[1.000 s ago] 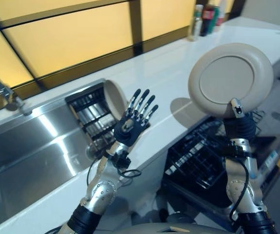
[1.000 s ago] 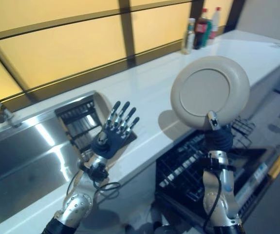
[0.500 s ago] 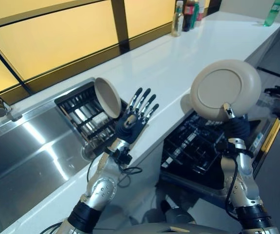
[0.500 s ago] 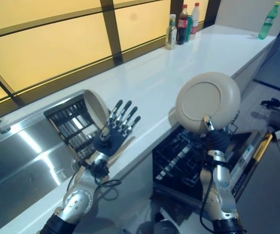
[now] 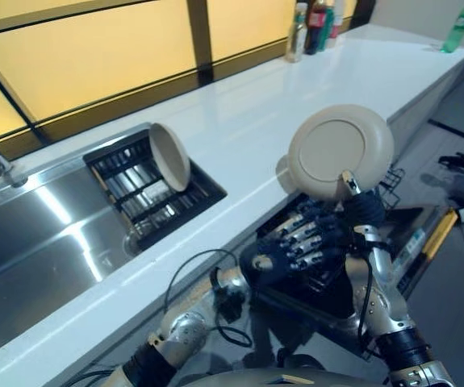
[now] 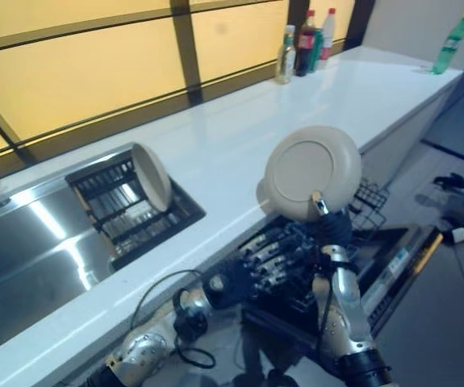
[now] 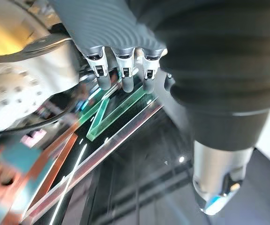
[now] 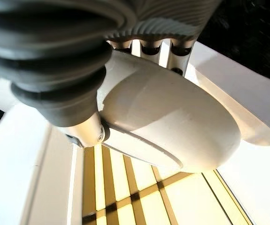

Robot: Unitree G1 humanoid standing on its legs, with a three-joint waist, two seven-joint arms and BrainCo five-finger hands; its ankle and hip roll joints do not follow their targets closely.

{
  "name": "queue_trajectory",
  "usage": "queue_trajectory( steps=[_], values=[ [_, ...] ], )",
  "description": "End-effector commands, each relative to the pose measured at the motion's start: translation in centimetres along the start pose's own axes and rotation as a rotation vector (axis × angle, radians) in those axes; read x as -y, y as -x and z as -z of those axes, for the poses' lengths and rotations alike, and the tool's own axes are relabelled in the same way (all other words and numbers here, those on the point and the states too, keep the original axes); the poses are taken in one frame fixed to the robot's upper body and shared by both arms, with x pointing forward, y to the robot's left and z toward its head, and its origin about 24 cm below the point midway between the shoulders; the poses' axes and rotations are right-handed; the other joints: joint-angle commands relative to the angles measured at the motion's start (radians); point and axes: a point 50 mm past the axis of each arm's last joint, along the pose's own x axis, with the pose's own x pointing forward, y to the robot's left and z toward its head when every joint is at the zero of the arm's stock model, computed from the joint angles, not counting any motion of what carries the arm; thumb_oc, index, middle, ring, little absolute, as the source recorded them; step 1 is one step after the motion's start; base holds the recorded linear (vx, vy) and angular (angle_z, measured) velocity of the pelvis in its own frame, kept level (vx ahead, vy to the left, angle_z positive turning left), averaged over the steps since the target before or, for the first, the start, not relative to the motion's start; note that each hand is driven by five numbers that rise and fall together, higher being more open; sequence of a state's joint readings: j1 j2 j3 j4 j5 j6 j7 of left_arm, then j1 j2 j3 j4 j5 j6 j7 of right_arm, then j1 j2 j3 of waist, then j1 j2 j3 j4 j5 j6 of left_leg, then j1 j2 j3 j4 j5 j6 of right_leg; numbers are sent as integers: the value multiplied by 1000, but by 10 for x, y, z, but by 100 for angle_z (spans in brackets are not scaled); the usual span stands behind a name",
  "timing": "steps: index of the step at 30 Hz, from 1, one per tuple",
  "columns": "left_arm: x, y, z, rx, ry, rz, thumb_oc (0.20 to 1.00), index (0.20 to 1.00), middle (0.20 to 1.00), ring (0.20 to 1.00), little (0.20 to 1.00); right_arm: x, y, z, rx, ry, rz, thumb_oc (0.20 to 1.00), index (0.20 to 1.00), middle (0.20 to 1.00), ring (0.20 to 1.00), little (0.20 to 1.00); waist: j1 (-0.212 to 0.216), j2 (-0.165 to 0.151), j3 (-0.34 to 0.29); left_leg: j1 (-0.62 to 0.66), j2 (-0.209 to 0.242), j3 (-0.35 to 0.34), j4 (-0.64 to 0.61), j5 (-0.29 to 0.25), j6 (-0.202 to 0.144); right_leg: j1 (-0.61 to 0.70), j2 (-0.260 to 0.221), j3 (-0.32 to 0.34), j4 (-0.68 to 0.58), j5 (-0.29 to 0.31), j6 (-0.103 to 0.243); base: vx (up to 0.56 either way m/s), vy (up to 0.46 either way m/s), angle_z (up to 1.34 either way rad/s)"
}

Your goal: Pick up plates and place into dishwasher.

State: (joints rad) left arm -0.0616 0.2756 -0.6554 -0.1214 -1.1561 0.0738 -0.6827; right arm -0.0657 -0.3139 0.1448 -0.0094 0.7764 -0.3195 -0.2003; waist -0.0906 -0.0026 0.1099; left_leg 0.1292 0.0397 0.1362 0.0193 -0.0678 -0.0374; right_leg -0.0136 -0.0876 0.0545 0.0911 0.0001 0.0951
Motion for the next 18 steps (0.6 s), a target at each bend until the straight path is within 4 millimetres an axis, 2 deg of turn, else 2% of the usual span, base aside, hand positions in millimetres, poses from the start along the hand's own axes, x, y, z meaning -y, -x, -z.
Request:
queue_trajectory(
  steps=[1, 3, 6, 11, 14, 18],
  values=[
    [15, -2, 5, 58, 92, 195, 1000, 1000, 1000, 1000, 1000, -15, -18, -15, 109, -16, -70, 200, 200, 200, 200, 200, -23, -14, -25, -71, -63, 0, 47, -70, 98, -4, -40, 12, 7, 5, 75, 50, 5, -20],
    [15, 0, 13, 50, 130, 195, 1000, 1000, 1000, 1000, 1000, -16, -17, -12, 99, -11, -77, 200, 200, 200, 200, 200, -32, -13, -23, -66, -62, 8, 44, -71, 99, -10, -37, 24, 12, 7, 77, 41, 2, -22],
    [-2, 11, 25, 13, 117, 35, 1000, 1000, 1000, 1000, 1000, -16, -18, -11, 94, 7, -82, 200, 200, 200, 200, 200, -43, -13, -22, -61, -58, 24, 37, -69, 102, -20, -34, 36, 17, 11, 80, 35, -13, -15],
    [-33, 70, 37, -105, -58, -274, 1000, 1000, 1000, 1000, 1000, -2, -16, -17, 108, 80, -55, 200, 200, 200, 200, 200, -38, -11, -10, -71, -57, 39, 60, -78, 108, -50, -42, 33, 36, 29, 86, 33, -19, -9],
    [-39, 100, 35, -161, -155, -370, 1000, 1000, 1000, 1000, 1000, 16, -18, -21, 112, 95, 12, 200, 200, 200, 200, 200, -22, -11, -4, -85, -57, 36, 89, -87, 109, -57, -49, 22, 41, 39, 86, 62, -40, 2],
    [-46, 125, 34, -214, -214, -510, 1000, 1000, 1000, 1000, 1000, 36, -19, -29, 155, 133, 132, 200, 200, 200, 200, 200, 3, -19, 1, -100, -56, 22, 106, -92, 108, -59, -58, 0, 36, 58, 84, 59, -92, 11]
  ],
)
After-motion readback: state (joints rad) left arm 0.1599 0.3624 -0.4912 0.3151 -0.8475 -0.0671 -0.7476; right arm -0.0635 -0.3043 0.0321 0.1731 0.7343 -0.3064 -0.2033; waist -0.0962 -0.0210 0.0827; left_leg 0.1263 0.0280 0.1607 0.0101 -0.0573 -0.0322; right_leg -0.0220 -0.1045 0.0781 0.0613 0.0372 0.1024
